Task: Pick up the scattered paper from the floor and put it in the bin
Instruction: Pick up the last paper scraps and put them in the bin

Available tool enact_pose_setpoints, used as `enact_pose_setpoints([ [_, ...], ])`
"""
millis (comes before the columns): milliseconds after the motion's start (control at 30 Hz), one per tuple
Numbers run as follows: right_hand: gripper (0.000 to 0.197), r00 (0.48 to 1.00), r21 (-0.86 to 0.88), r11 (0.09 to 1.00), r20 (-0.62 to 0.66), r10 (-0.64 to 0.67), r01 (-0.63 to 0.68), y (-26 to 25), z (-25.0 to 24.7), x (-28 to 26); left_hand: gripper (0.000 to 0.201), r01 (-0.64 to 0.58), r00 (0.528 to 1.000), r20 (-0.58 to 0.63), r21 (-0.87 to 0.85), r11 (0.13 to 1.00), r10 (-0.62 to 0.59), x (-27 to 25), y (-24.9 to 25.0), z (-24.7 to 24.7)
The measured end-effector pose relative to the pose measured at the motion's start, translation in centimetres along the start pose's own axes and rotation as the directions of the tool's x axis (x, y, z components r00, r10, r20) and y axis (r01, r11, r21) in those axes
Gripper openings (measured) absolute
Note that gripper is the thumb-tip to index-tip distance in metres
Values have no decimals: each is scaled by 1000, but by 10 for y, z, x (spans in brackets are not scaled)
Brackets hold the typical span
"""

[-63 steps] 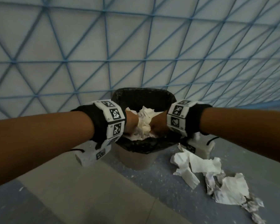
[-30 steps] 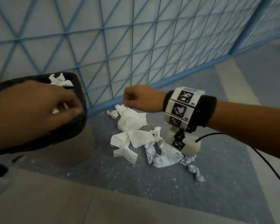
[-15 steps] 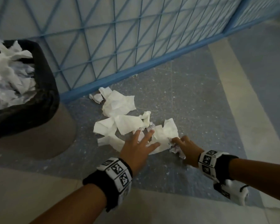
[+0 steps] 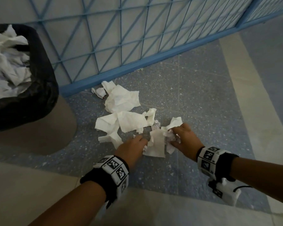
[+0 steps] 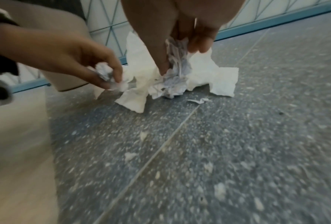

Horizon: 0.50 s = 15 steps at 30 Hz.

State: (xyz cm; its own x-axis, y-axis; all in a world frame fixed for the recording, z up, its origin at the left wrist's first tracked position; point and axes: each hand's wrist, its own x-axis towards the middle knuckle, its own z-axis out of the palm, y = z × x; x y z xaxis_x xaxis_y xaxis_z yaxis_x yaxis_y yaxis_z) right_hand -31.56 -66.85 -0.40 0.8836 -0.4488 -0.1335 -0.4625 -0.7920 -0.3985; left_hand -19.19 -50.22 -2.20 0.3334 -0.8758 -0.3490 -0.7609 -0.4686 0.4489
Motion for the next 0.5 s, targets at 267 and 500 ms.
enact_pose_setpoints([
  [267,39,987,-138,988,141,82,-62,20,10,24,43,-45,999,0,-28,999,45,-8,5,-13],
  [500,40,919,-191,979,393,11,70,10,16,-1,48,51,999,-13,187,981,-49,9,20,27],
])
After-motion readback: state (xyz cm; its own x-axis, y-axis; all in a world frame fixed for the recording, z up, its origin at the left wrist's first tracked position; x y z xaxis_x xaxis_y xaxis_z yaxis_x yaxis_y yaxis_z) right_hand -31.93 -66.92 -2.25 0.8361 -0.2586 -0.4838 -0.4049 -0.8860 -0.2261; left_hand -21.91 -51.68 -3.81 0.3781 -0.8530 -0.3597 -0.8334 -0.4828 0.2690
